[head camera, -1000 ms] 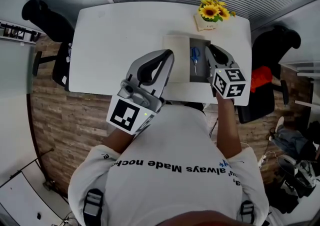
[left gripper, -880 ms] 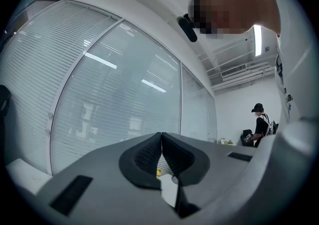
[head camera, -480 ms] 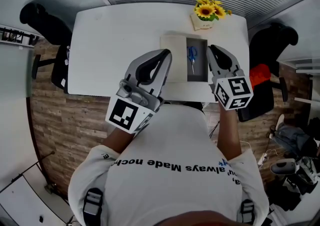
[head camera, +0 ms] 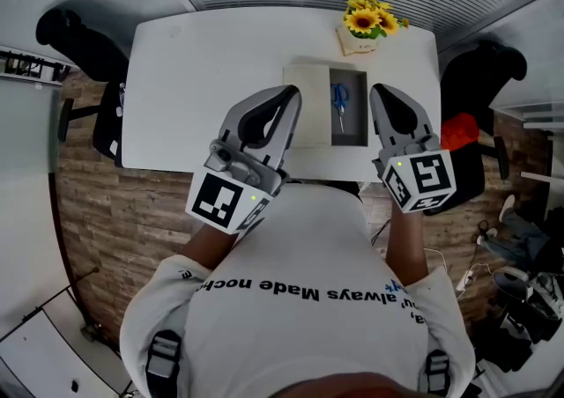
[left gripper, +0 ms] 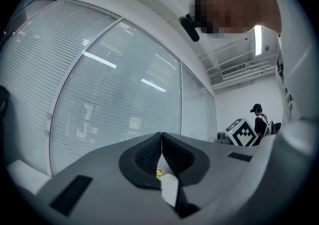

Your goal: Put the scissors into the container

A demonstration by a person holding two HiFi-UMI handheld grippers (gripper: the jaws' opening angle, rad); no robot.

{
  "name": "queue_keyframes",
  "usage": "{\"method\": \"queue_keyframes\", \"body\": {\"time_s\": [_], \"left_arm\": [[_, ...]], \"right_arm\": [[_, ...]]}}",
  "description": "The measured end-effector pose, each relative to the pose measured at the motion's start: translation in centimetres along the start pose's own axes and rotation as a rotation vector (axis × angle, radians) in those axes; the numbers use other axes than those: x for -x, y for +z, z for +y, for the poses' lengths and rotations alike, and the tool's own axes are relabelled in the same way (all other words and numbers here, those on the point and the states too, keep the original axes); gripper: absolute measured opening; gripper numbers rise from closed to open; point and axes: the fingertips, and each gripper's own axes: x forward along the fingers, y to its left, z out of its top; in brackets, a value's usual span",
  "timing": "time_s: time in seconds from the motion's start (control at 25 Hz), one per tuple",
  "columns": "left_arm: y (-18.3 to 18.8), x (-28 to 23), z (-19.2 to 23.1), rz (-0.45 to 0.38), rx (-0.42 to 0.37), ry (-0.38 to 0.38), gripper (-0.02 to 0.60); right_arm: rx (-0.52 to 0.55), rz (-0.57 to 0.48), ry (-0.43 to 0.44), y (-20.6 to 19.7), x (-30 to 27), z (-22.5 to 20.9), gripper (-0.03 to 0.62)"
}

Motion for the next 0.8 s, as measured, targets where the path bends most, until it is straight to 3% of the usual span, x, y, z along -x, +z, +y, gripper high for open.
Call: {"method": "queue_keyframes", "body": {"time_s": [0.8], "left_arm": [[0.1,-0.1,0.0,0.009,-0.003,-0.003,0.02]], "right_arm": [[0.077,-0.102,0.0,4.8,4.0,2.1,0.009]]}}
